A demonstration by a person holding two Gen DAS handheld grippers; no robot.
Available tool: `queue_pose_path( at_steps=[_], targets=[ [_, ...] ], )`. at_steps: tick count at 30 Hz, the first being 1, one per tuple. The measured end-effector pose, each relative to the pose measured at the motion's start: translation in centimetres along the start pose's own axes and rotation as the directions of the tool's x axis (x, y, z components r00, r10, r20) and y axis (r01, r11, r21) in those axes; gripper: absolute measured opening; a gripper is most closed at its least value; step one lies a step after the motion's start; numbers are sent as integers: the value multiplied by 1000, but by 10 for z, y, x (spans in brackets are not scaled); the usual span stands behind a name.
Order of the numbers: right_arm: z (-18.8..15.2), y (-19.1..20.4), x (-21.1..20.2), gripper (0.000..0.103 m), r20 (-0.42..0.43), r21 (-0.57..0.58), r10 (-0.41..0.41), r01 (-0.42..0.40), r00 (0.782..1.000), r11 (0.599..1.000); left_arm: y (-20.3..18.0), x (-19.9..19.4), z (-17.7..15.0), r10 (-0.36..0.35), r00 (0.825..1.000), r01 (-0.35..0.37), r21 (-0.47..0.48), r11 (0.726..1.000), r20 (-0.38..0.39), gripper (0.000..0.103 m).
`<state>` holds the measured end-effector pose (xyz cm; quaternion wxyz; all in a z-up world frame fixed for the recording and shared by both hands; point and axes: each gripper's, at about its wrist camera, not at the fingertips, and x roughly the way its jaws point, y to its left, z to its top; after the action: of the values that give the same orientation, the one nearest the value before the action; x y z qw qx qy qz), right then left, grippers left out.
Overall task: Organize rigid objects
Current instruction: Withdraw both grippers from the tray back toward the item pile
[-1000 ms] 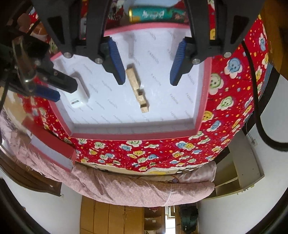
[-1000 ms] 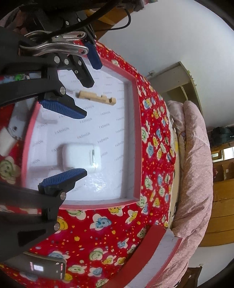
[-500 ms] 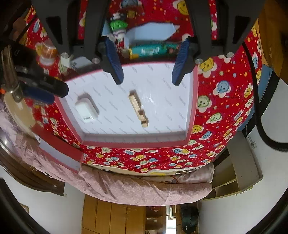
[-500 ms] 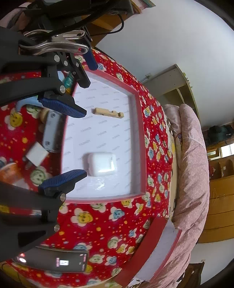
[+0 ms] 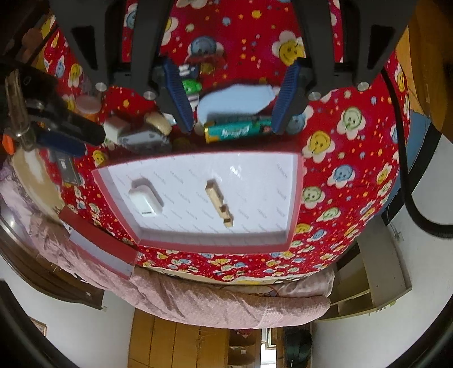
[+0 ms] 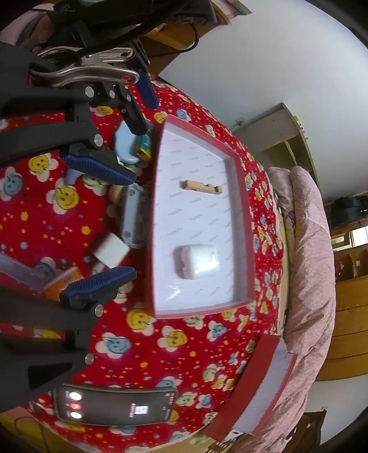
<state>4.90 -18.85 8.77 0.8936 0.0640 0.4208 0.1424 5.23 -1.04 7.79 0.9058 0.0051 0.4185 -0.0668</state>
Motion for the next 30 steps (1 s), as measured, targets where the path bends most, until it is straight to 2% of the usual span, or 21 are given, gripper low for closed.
queue_pose_path(
  at_steps=[11, 24, 30],
  targets=[
    [-26, 9, -4, 61, -28, -22, -7, 6, 1000, 1000, 22, -7, -25, 21, 1000, -22, -46, 999, -23, 61],
    [-58, 3, -9, 61, -69, -16, 5, -6, 998, 1000, 23, -9, -46, 12, 999, -15, -45, 999, -48, 61],
    [-72, 8, -15, 61, -78, -51, 18, -22, 997, 998, 26, -8, -53, 9, 999, -12, -51, 999, -52, 61]
  ],
)
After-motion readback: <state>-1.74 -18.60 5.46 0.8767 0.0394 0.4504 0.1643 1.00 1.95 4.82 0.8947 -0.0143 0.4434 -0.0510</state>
